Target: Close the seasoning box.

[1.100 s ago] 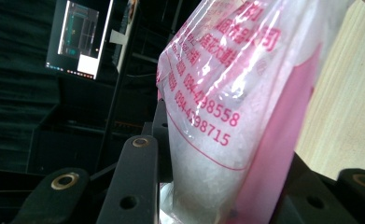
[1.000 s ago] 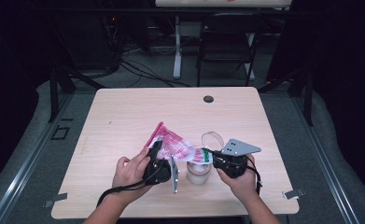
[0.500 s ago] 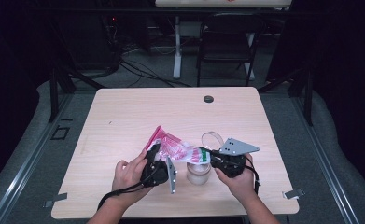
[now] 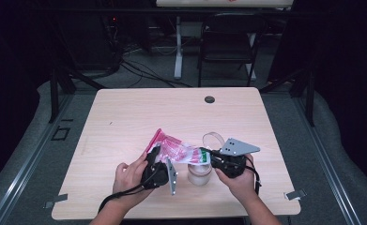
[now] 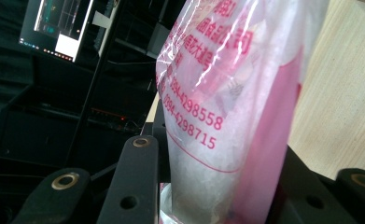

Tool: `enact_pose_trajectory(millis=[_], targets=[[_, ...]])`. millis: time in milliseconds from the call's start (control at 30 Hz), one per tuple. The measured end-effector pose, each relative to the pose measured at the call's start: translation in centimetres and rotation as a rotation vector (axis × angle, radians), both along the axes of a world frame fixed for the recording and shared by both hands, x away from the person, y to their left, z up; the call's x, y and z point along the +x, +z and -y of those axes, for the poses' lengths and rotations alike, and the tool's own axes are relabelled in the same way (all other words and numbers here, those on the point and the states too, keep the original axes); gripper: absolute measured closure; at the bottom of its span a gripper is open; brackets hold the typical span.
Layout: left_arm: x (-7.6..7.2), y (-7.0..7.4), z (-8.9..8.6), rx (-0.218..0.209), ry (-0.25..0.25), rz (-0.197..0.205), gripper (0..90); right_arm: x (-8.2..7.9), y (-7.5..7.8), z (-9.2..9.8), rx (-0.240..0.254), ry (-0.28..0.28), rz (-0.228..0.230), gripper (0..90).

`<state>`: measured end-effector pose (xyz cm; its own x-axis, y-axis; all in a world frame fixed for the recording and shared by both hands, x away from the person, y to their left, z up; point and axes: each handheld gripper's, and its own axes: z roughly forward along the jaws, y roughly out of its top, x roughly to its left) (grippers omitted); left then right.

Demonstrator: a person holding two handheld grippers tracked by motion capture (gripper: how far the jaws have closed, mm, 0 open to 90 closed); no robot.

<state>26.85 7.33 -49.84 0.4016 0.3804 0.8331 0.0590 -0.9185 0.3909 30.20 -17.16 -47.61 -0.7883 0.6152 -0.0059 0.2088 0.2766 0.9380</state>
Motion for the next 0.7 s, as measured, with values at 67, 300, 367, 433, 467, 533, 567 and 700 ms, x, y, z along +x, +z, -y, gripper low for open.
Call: enact_pose_trajectory(millis=[67,300,367,433,467,533,567,700], targets=[[-0.02,-0.01,0.01,-0.005,0.000,-0.003,71.9,-0.02,0.06,0.01,0.001,0.002,0.000,90.0],[-0.12,-0.10,-0.10,-0.019,0.001,-0.017,72.0,-0.15,0.34,-0.06,0.007,0.007,0.007,90.0],[-0.19,-0.16,-0.21,-0.027,0.003,-0.016,72.0,-0.20,0.36,-0.14,0.007,0.010,0.008,90.0],[-0.24,-0.23,-0.34,-0.034,0.006,-0.023,72.0,-0.26,0.38,-0.25,0.005,0.014,0.010,90.0],[-0.23,-0.26,-0.40,-0.035,0.006,-0.022,72.0,-0.30,0.42,-0.30,0.003,0.014,0.009,90.0],[-0.25,-0.31,-0.47,-0.038,0.011,-0.029,72.0,-0.37,0.50,-0.43,0.003,0.017,0.013,90.0],[-0.24,-0.32,-0.49,-0.039,0.012,-0.031,72.0,-0.39,0.54,-0.48,0.006,0.018,0.014,90.0],[-0.21,-0.35,-0.47,-0.043,0.013,-0.035,72.0,-0.47,0.73,-0.53,0.010,0.023,0.018,90.0]])
